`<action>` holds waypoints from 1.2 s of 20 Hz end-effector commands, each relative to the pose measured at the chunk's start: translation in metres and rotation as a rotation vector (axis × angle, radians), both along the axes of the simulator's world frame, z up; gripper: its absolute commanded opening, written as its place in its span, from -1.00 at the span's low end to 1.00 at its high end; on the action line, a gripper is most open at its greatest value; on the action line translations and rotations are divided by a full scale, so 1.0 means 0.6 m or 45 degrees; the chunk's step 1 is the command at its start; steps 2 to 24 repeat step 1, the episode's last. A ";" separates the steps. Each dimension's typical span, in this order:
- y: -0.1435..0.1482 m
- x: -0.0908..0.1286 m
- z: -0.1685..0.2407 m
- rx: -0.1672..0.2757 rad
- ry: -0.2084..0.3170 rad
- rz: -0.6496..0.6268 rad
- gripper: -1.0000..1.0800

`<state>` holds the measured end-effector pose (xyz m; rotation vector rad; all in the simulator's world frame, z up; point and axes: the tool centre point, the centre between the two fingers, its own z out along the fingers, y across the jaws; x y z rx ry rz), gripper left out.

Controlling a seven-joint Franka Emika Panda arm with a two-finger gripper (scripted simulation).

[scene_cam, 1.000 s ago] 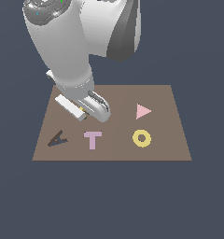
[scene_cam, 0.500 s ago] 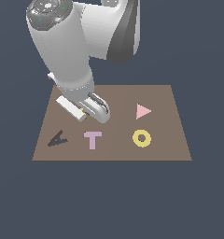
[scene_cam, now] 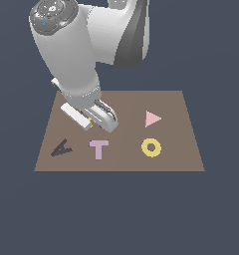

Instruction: Insert a designated object into the corresponding slot on a board.

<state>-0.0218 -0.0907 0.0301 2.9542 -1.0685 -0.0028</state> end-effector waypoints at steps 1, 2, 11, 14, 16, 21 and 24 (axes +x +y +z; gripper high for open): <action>0.000 0.000 0.000 0.000 0.000 0.000 0.92; 0.000 0.000 0.000 0.000 0.000 0.000 0.92; 0.000 0.000 0.000 0.000 0.000 0.000 0.92; 0.000 0.000 0.000 0.000 0.000 0.000 0.92; 0.000 0.000 0.000 0.000 0.000 0.000 0.92; 0.000 0.000 0.000 0.000 0.000 0.000 0.92; 0.000 0.000 0.000 0.000 0.000 0.000 0.92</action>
